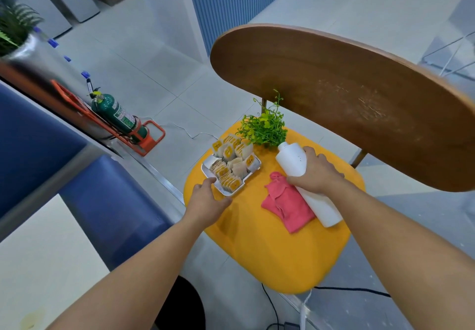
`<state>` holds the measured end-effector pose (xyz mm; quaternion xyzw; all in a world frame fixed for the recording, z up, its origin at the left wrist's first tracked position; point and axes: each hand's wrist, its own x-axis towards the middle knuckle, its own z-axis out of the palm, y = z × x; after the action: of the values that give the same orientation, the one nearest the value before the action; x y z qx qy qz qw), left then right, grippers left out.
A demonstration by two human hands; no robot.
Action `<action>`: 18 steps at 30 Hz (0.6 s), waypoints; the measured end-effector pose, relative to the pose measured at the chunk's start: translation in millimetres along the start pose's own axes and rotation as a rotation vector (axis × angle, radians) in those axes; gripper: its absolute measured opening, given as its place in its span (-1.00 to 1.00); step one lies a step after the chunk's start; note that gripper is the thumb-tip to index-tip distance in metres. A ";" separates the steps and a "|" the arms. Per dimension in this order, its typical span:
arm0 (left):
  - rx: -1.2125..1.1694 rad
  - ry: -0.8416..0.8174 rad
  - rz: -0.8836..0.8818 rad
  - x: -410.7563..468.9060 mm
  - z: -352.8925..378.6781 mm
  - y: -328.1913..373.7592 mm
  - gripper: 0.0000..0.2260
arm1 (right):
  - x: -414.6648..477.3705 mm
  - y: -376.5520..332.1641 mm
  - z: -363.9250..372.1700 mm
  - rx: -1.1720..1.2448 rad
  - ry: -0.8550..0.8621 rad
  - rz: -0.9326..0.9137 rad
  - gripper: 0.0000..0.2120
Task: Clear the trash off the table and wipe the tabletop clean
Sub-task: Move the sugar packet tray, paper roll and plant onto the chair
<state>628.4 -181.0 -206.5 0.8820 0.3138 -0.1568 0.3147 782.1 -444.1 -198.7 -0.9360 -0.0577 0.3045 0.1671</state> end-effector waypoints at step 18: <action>-0.124 0.140 0.091 -46.1 -54.0 -9.1 -0.30 | -42.8 -53.4 -5.6 0.069 0.587 -0.107 -0.32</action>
<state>591.9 -161.2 -148.1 0.8830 0.3039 -0.0607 0.3526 750.5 -404.6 -152.3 -0.9734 -0.0458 0.0133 0.2243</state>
